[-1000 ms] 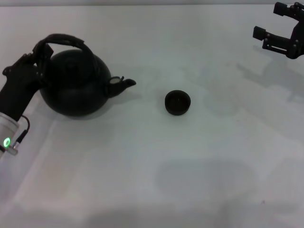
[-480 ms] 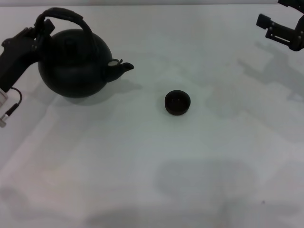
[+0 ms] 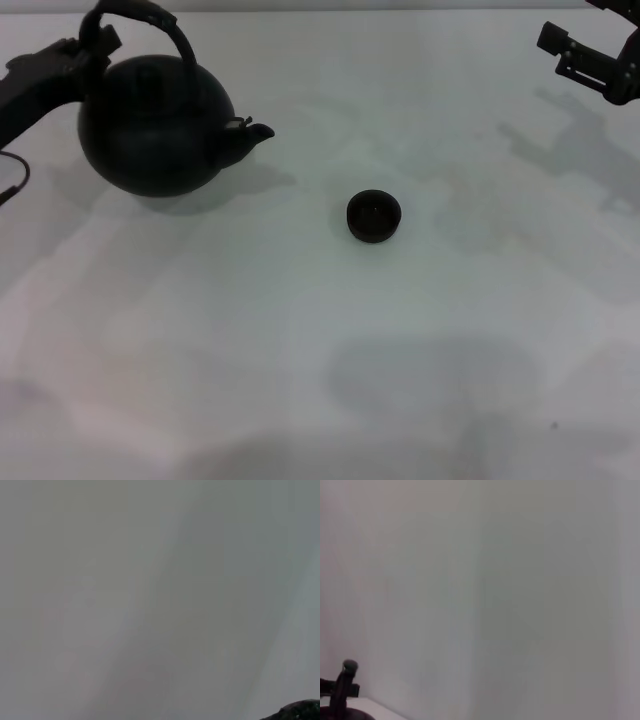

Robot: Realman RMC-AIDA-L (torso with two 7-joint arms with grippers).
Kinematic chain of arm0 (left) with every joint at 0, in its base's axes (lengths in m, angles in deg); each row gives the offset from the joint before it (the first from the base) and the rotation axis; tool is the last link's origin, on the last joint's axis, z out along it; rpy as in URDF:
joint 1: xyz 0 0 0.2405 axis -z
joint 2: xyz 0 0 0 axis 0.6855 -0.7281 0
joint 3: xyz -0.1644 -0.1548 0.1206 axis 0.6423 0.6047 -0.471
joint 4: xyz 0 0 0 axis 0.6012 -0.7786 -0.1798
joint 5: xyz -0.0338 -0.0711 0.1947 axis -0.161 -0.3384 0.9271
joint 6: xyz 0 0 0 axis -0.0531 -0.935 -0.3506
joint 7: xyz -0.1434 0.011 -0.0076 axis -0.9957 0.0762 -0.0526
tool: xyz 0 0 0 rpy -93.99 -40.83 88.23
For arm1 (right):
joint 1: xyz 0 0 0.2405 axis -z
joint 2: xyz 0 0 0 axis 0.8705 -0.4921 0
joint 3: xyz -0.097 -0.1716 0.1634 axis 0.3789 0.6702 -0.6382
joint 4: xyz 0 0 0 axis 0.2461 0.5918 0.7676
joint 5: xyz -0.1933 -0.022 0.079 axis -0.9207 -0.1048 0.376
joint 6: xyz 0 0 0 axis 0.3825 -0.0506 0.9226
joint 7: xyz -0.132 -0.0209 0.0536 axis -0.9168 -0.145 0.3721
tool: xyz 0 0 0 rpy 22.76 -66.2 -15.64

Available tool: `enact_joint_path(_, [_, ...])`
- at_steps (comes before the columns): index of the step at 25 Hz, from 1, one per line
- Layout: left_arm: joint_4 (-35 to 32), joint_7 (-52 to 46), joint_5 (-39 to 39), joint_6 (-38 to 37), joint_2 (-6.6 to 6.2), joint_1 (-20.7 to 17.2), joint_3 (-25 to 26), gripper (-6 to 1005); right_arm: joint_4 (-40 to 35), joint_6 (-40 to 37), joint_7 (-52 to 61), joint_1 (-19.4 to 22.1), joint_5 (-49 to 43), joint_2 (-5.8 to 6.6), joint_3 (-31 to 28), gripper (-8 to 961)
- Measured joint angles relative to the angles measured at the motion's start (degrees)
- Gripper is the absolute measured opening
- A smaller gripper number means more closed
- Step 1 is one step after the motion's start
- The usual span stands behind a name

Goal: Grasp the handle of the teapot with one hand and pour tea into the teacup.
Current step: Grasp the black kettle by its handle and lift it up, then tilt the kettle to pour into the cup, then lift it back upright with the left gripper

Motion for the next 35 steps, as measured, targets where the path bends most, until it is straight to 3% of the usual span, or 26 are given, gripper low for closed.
enact_joint_path(12, [-18.99, -18.16, -3.71, -13.73, 0.23, -1.24, -27.03, 153, 1.92, 0.37, -0.15, -0.61, 2.70, -0.16, 0.28, 845])
enact_joint_path(20, [-34.22, -27.09, -3.15, -28.75, -0.05, -7.29, -49.93, 153, 2.12, -0.58, -0.25, -0.87, 4.23, -0.23, 0.17, 845])
enact_joint_path(27, [-39.86, -30.10, -3.07, -30.45, -0.10, -9.76, -55.96, 153, 2.12, -1.21, -0.35, -0.87, 4.29, -0.23, -0.28, 845])
enact_joint_path(35, [-40.97, -31.88, -2.95, -30.89, -0.04, -10.25, -57.47, 153, 1.91, -1.18, -0.39, -0.70, 4.29, -0.15, -0.32, 845])
